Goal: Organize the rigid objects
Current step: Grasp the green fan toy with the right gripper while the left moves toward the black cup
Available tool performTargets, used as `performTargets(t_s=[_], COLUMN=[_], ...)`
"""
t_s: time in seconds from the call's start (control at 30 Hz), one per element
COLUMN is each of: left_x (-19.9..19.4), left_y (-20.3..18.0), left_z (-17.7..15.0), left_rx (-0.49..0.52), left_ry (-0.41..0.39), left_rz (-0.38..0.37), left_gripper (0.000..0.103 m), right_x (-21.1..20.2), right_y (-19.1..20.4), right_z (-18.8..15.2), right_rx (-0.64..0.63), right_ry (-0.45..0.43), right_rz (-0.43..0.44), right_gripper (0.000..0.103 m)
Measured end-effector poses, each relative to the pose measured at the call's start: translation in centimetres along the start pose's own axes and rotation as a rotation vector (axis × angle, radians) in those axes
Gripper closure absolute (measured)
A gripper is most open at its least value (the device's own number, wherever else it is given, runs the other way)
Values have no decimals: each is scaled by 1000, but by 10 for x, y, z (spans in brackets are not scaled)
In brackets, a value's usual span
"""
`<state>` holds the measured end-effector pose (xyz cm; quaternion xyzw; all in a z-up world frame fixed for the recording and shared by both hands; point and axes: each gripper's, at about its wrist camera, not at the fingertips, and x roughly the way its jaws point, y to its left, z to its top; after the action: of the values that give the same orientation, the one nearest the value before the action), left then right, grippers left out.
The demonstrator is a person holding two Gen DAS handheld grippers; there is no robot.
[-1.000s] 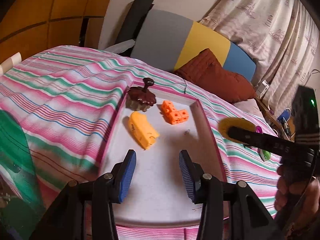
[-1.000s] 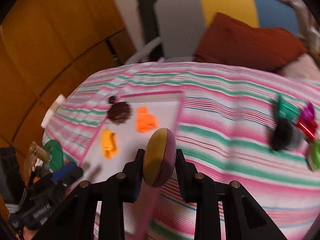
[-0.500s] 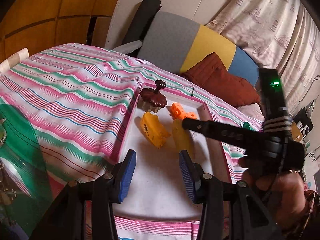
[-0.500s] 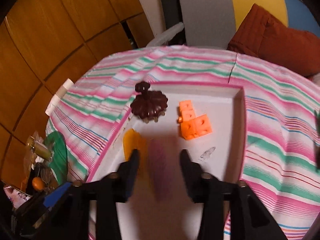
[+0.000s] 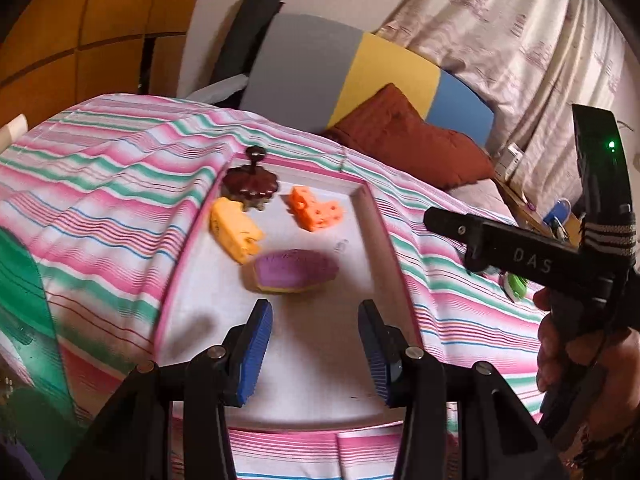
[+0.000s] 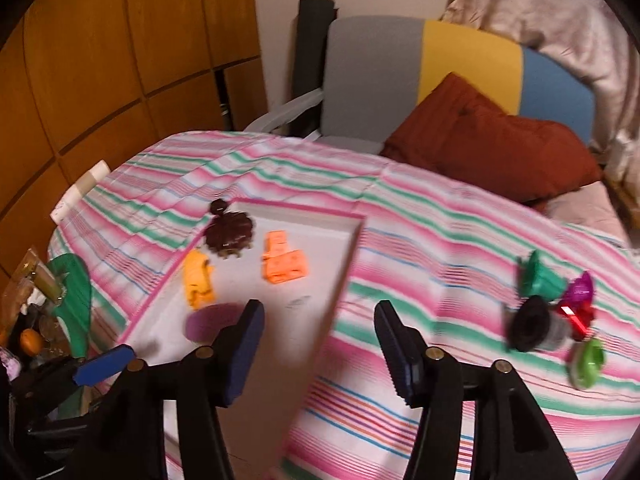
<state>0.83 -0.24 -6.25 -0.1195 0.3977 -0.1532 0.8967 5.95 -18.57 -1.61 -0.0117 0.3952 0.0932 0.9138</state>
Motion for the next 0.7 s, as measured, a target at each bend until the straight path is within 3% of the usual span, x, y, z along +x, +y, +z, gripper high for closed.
performTargets(t_s=[0.13,0.43,0.63,0.7], left_x=[0,13,26,29], left_y=[-19,-69,-105,-116], left_z=[-3,-9,-16,-19], left_rx=[34,141,218,245], left_ry=[10,54,95,108], left_rz=[-65,-91,-119,-129], left_gripper=[58,58,58,58], right_x=[-11,-24,-24,-30], right_y=[-18,-79,-150,-179], right_z=[-5,-36,-75,-87], right_rx=[-4,42,105,147], right_ry=[-15,13,74,62], right_rz=[-51,-102,-181,-214], right_gripper=[43,37,36,31])
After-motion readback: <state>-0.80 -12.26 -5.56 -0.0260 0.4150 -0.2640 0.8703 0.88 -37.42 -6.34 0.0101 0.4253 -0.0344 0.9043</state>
